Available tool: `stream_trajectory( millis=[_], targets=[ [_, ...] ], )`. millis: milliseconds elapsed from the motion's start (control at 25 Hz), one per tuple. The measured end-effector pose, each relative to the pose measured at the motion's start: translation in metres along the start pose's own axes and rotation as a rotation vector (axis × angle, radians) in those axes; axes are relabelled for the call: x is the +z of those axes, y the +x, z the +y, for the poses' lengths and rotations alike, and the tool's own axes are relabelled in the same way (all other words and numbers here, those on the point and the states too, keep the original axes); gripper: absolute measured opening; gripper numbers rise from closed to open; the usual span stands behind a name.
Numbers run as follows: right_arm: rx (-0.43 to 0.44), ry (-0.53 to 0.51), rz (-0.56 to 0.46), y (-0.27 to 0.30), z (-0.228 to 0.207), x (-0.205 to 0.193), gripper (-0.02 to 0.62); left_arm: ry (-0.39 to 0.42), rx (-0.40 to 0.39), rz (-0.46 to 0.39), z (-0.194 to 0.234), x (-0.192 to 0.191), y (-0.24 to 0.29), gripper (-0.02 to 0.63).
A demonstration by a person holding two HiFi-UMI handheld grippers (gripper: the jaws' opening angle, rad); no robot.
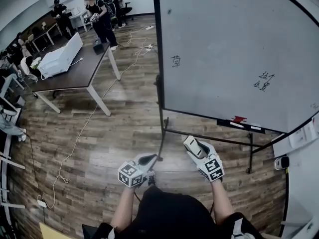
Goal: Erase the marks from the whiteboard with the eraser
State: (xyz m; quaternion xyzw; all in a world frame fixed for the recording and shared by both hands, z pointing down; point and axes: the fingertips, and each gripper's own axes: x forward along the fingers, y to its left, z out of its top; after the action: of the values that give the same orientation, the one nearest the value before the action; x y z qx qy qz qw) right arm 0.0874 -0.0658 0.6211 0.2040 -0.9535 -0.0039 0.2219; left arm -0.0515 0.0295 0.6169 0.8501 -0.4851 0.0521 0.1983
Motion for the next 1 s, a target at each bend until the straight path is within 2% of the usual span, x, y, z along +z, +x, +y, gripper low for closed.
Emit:
stream_trajectory(
  millis=[280, 600, 800, 1000],
  targets=[
    [-0.073, 0.019, -0.022, 0.089, -0.013, 0.053, 0.252, 0.029, -0.038, 0.015, 0.104, 0.041, -0.003, 0.011],
    [-0.189, 0.068, -0.047, 0.136, -0.027, 0.084, 0.252, 0.068, -0.129, 0.055, 0.164, 0.067, 0.009, 0.011],
    [-0.345, 0.051, -0.061, 0.138, -0.062, 0.103, 0.25, 0.097, -0.206, 0.082, 0.173, 0.073, 0.027, 0.011],
    [-0.59, -0.091, 0.014, 0.135, -0.1, 0.131, 0.249, 0.106, -0.279, 0.097, 0.18, 0.074, 0.044, 0.011]
  ],
)
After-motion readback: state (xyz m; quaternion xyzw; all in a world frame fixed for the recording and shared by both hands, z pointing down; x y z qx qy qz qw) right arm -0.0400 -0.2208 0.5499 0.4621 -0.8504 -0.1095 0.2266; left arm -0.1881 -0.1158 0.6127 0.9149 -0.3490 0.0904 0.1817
